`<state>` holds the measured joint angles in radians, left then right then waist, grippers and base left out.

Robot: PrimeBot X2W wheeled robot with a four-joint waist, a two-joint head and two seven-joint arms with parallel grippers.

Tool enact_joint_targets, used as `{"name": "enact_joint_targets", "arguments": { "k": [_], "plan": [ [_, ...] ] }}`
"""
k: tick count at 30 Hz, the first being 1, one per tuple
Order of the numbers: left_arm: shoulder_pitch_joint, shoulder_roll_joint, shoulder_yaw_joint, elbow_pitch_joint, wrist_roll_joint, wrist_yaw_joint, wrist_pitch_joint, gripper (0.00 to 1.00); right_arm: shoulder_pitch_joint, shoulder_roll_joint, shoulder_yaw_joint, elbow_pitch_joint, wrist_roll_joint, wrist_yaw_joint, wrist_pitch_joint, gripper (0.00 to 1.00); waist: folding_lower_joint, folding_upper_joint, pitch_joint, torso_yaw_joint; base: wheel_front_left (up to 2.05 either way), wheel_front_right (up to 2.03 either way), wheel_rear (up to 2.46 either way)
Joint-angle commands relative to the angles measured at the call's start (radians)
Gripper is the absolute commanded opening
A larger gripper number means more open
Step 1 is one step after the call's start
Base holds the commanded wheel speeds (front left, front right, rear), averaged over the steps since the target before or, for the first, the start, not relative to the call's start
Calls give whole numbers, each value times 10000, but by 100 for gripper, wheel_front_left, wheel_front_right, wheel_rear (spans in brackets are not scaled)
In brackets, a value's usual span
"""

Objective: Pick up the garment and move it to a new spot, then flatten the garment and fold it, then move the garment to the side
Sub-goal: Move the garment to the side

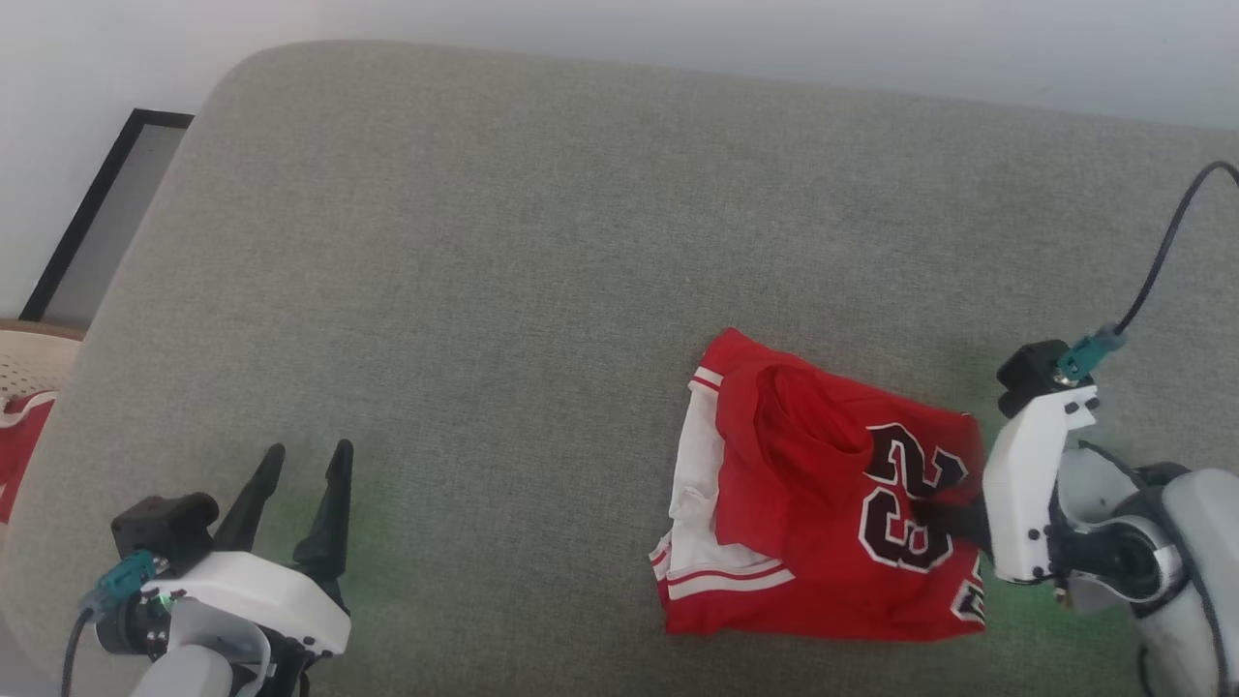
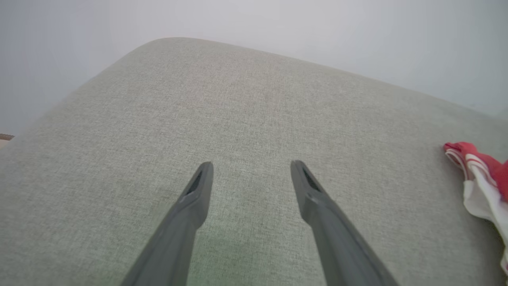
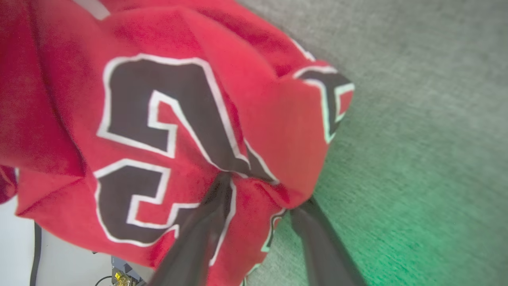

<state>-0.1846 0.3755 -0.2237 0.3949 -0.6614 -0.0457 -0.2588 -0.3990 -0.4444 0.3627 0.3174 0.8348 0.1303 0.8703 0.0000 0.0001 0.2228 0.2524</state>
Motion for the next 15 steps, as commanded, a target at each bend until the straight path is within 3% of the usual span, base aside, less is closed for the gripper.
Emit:
{"name": "enact_joint_targets", "arguments": {
  "k": [1,15],
  "plan": [
    [-130,0,40,30,88,-43,-74,100,463,585,344,157,25,5,209,0,0,-1,-8,-30,0,0,0],
    [-563,101,27,-32,372,-208,-65,100,252,36,-1122,-1025,-376,-3,517,0,0,-1,-179,-745,0,0,0]
  ]
}}
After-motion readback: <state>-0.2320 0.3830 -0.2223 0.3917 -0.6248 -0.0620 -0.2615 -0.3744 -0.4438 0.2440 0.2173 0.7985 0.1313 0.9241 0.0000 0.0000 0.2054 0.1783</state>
